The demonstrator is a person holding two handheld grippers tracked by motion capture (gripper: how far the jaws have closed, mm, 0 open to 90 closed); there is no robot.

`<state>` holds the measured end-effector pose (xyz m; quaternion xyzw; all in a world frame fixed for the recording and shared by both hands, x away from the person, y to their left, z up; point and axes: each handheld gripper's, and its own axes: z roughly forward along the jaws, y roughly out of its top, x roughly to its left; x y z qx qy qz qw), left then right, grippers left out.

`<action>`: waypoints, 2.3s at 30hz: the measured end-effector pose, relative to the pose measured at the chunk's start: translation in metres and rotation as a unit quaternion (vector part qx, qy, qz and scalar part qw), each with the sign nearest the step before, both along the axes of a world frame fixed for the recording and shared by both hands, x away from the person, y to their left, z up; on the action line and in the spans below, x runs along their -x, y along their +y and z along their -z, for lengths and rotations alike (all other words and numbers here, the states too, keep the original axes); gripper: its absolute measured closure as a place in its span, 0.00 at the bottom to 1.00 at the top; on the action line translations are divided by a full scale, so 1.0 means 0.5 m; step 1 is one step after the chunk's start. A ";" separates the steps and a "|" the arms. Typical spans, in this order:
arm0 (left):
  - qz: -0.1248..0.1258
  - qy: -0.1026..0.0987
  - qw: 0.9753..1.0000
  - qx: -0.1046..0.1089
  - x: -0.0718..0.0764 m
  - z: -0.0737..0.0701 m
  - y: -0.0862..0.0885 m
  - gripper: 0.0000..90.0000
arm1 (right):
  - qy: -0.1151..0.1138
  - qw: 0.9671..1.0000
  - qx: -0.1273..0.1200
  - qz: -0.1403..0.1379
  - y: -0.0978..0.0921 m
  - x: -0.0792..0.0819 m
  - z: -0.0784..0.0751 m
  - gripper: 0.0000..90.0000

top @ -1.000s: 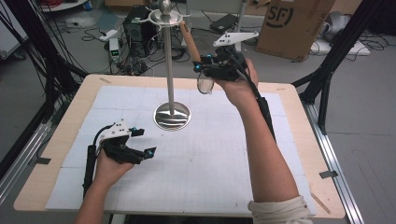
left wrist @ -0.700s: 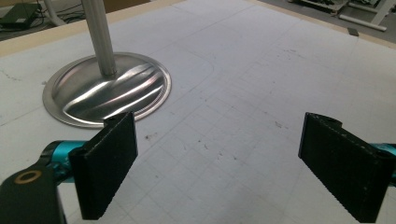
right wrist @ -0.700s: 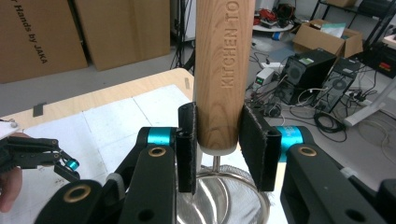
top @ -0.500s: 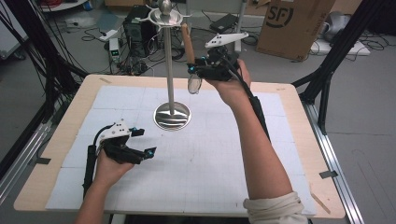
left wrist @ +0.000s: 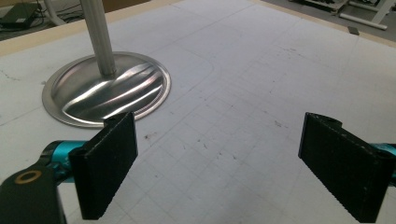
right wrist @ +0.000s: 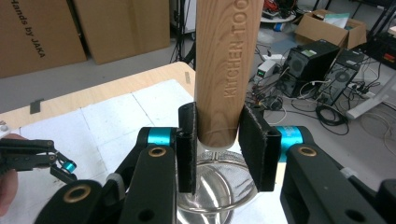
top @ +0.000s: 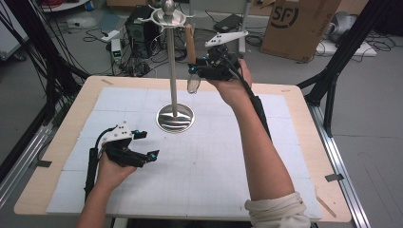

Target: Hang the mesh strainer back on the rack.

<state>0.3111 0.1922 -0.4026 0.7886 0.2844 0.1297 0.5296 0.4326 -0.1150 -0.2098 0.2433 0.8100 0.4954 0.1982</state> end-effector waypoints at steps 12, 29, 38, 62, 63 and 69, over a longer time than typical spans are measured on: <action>0.001 0.001 1.000 -0.001 0.001 0.000 0.000 0.14 | -0.003 1.000 0.008 0.007 0.011 -0.009 -0.003 0.76; 0.002 0.000 1.000 -0.003 0.002 -0.001 -0.002 0.14 | -0.014 1.000 -0.007 0.006 -0.029 0.028 -0.002 0.55; 0.003 0.001 1.000 -0.003 0.003 -0.001 -0.004 0.14 | -0.018 1.000 -0.012 0.001 -0.078 0.064 0.017 0.51; 0.003 0.001 1.000 -0.004 0.004 -0.001 -0.004 0.14 | 0.001 1.000 -0.013 0.000 -0.165 0.126 0.121 0.42; 0.004 0.001 1.000 -0.005 0.004 -0.001 -0.004 0.14 | 0.003 1.000 -0.014 0.001 -0.167 0.127 0.125 0.42; 0.003 0.001 1.000 -0.005 0.004 0.000 -0.005 0.14 | 0.004 1.000 -0.021 0.006 -0.186 0.136 0.147 0.42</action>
